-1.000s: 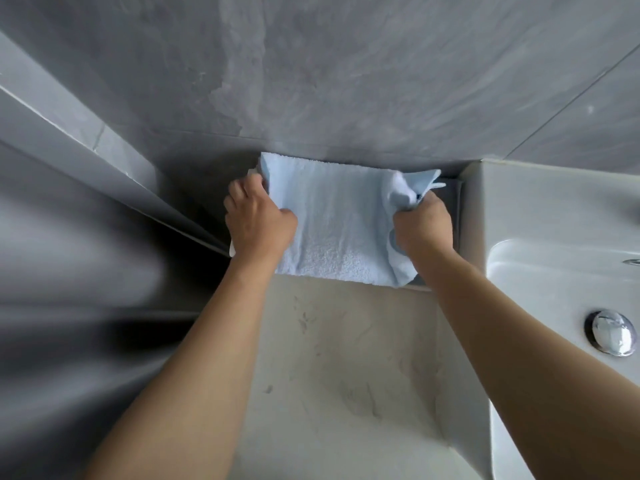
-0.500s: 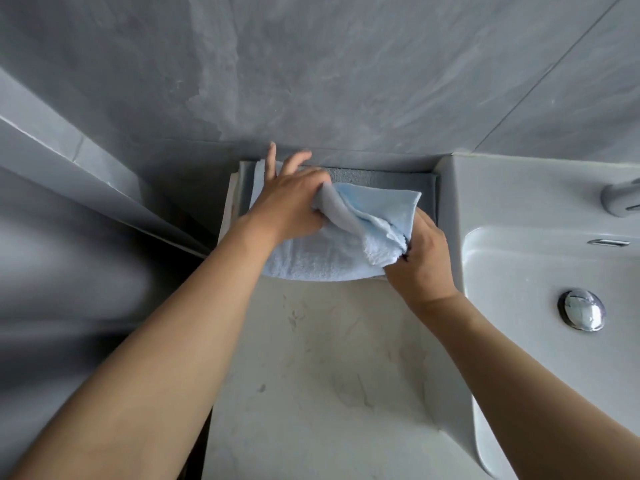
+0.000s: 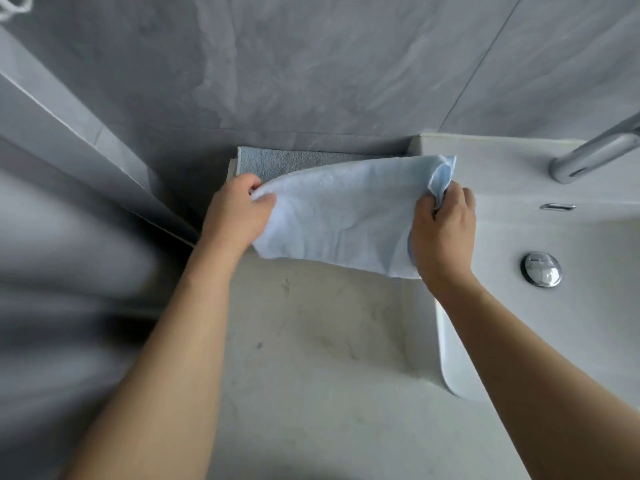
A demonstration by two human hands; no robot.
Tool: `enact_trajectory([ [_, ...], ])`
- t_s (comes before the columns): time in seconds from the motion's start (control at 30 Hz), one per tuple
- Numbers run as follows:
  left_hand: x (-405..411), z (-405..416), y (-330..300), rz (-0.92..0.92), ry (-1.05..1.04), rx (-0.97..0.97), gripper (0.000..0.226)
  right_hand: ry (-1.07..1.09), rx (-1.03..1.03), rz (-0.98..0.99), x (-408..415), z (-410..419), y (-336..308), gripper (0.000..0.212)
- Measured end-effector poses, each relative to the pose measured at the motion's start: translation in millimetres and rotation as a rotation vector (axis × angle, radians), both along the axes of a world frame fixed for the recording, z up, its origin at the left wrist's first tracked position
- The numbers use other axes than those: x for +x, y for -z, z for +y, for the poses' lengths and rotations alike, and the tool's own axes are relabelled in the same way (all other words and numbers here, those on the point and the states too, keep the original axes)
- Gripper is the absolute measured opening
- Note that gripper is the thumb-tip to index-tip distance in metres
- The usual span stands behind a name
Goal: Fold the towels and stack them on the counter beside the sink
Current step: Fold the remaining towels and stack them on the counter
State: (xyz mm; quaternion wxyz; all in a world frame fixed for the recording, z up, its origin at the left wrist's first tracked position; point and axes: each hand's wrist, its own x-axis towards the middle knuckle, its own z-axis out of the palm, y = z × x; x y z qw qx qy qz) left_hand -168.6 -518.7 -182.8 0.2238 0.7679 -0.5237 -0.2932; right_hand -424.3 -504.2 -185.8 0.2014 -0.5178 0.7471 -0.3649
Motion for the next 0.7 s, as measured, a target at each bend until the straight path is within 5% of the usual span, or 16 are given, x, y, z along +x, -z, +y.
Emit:
enact_trajectory([
  [0.23, -122.7, 65.4, -45.5, 0.107, 0.019, -0.119, 0.021, -0.115, -0.146, 0.212, -42.4, 53.1, -35.1, 0.048],
  [0.47, -225.6, 100.3, -85.7, 0.641, -0.158, 0.015, 0.017, -0.083, -0.144, 0.173, -129.6, 102.5, -57.1, 0.032],
  [0.7, -339.9, 139.6, -82.5, 0.858, -0.204, 0.151, 0.009, -0.046, -0.087, 0.149, -263.0, 140.2, -59.2, 0.024],
])
